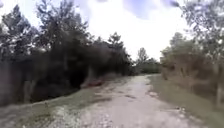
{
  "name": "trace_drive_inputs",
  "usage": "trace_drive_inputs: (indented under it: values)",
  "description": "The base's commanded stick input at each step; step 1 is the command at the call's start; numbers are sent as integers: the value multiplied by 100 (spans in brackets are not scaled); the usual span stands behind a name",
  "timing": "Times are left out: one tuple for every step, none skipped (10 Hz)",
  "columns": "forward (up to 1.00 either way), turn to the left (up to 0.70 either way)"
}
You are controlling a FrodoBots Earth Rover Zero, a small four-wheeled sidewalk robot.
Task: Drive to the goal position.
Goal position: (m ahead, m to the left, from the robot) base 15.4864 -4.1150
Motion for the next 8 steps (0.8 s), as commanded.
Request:
trace_drive_inputs:
  values:
    - [99, -16]
    - [99, -4]
    - [100, 0]
    - [100, 0]
    - [100, 0]
    - [100, 0]
    - [100, 0]
    - [100, 0]
